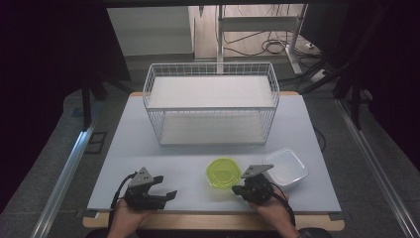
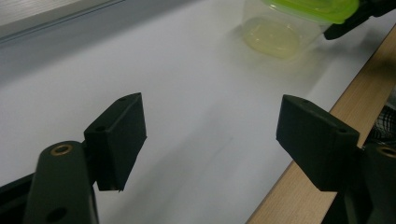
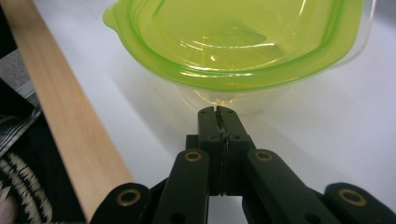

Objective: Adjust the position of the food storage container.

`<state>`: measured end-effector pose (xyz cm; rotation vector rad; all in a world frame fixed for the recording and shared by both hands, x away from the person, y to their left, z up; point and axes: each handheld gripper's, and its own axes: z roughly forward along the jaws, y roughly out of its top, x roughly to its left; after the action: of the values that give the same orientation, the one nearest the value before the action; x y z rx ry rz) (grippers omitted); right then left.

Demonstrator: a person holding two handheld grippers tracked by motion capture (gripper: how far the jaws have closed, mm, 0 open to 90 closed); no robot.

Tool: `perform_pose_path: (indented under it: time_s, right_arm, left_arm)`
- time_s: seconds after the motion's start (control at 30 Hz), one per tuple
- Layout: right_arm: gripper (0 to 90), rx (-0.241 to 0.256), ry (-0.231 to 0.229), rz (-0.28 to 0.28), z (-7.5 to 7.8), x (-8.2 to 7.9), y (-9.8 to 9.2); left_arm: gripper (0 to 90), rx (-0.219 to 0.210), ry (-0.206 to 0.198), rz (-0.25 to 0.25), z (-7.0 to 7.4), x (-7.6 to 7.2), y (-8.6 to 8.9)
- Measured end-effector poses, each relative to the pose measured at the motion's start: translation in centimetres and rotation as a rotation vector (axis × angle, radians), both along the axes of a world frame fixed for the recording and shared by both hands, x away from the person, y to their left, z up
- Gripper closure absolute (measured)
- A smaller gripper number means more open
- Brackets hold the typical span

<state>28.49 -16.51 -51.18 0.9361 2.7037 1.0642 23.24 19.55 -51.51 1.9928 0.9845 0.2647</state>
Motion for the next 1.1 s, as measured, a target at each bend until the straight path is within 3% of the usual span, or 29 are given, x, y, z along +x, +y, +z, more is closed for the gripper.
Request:
perform_pose_path:
  time_s: [0.27, 0.4, 0.53, 0.67, 0.93, 1.1]
  right_arm:
    - [89.2, 0.004, 0.004, -0.001, -0.4, 2.4, 2.6]
    - [89.2, -0.018, -0.007, -0.017, -0.4, 2.8, 2.8]
    - [89.2, -0.039, -0.008, -0.082, 0.0, 2.8, 1.9]
    - [89.2, -0.044, -0.025, -0.154, -0.1, 3.8, 2.0]
    - [89.1, -0.044, -0.04, -0.125, -0.5, 4.7, 3.8]
    - [89.0, -0.028, -0.04, -0.094, -0.9, 5.5, 5.9]
  left_arm:
    - [24.6, 0.003, 0.005, 0.0, 0.0, 0.1, 0.0]
    - [24.6, 0.012, 0.005, 0.0, 0.0, 0.0, 0.1]
    - [24.9, 0.005, 0.005, 0.001, 0.0, 0.1, 0.2]
    - [25.0, 0.016, 0.002, -0.001, 0.0, 0.1, 0.0]
    - [25.9, 0.01, 0.007, 0.006, 0.0, 0.2, 0.3]
    - [26.8, 0.014, 0.005, 0.007, 0.0, 0.2, 0.4]
